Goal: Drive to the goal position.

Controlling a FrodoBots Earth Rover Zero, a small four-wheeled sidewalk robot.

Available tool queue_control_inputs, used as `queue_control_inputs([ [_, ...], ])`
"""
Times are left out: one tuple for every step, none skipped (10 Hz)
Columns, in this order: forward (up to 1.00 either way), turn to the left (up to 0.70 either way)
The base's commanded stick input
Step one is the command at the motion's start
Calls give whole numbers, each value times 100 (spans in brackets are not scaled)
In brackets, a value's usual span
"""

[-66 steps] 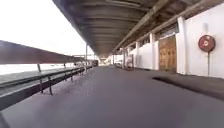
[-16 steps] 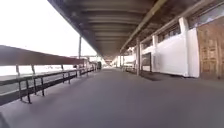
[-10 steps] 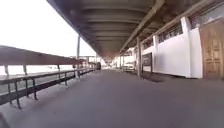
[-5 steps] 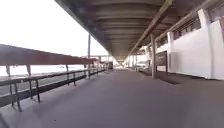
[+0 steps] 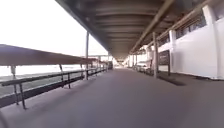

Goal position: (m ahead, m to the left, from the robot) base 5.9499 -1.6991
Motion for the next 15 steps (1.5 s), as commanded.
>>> queue_control_inputs([
  [70, 0],
  [70, 0],
  [70, 0],
  [70, 0],
  [70, -9],
  [70, -26],
  [70, -35],
  [70, -35],
  [70, 0],
  [70, 0],
  [70, 0],
  [70, 0],
  [70, 0],
  [70, 0],
  [70, 0],
])
